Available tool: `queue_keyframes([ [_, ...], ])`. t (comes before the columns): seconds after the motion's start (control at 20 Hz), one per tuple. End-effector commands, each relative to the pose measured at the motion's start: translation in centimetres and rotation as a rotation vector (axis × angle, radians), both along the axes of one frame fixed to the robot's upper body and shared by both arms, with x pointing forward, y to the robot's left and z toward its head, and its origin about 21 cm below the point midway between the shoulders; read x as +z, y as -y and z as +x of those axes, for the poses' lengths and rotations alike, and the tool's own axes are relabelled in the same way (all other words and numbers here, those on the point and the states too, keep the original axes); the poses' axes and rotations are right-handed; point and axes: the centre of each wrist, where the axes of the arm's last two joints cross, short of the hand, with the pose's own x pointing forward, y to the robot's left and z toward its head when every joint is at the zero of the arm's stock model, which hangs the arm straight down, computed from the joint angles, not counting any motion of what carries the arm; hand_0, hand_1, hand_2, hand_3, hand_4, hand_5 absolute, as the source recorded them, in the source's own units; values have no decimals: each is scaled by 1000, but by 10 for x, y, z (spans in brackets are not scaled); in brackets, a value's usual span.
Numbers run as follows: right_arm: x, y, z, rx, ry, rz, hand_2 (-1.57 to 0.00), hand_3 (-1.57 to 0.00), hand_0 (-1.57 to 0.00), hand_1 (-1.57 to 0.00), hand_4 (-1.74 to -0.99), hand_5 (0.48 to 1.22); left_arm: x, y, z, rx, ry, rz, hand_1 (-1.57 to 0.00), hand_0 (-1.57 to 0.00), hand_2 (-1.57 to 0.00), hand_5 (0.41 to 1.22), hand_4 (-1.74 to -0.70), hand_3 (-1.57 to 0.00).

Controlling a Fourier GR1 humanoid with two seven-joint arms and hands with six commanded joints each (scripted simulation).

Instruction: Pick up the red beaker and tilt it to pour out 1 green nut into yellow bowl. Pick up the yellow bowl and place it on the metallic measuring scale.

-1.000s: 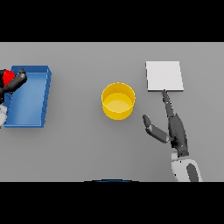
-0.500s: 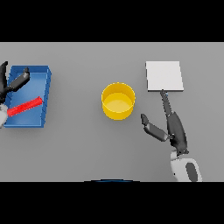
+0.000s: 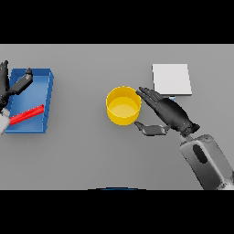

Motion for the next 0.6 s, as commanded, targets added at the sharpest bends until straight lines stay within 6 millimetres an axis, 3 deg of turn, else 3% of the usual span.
queue_keyframes([
  [0.0,6,-3,5,54,13,-46,1,1,1,1,-1197,677,0,-1,-2,-9,5,-2,-6,-8,-7,685,-736,-6],
  [0.2,18,-12,27,199,53,-279,1,1,1,1,-1226,692,0,1,1,4,-11,4,-2,-3,-2,699,-741,-2],
  [0.55,8,-45,45,355,15,-517,1,1,1,1,-1218,720,2,-8,-4,-1,-10,3,0,0,0,704,-746,0],
])
